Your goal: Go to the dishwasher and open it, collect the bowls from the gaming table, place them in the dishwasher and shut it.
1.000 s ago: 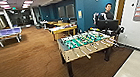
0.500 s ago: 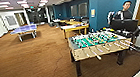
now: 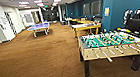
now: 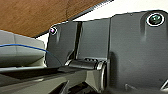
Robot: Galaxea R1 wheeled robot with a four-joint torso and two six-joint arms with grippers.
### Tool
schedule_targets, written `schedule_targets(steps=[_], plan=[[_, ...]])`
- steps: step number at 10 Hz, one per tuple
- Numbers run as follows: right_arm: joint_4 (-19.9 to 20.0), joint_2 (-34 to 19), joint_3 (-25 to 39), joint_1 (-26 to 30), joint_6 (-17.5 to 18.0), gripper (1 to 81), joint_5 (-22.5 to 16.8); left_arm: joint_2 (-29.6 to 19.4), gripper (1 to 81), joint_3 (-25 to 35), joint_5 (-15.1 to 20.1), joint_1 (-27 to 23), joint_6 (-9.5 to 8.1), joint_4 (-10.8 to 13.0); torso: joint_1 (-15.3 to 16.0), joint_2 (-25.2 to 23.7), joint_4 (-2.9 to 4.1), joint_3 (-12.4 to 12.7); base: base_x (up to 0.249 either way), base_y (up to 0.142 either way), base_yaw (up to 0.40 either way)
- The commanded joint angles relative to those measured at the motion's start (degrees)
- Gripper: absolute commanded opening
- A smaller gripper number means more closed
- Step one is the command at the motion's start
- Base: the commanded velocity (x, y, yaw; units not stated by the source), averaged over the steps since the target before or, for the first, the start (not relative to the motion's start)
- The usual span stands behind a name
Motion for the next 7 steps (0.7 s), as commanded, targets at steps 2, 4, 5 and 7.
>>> schedule_targets(steps=[2, 4, 5, 7], plan=[[-0.9, 0.2, 0.7, 2.8, -0.3, 81.1, -3.0, -0.6, 81.1, 0.1, 3.2, -2.0, -0.24, -0.5, 0.0, 0.0, 0.00, 0.0, 0.000, 0.000, 0.334], [-0.9, 0.2, 0.7, 2.8, -0.3, 81.1, -3.0, -0.5, 81.1, 0.1, 3.2, -2.0, -0.33, -0.5, 0.0, 0.0, 0.00, 0.0, 0.000, 0.000, 0.334], [-0.9, 0.2, 0.7, 2.8, -0.3, 81.1, -3.0, -0.5, 81.1, 0.1, 3.2, -2.0, -0.33, -0.5, 0.0, 0.0, 0.00, 0.0, 0.000, 0.000, 0.334], [-1.0, 0.2, 0.6, 2.9, -0.3, 81.1, -2.9, -0.4, 81.1, 0.1, 3.2, -2.0, -0.33, -0.5, -0.1, 0.0, 0.00, 0.0, 0.000, 0.000, 0.334]])
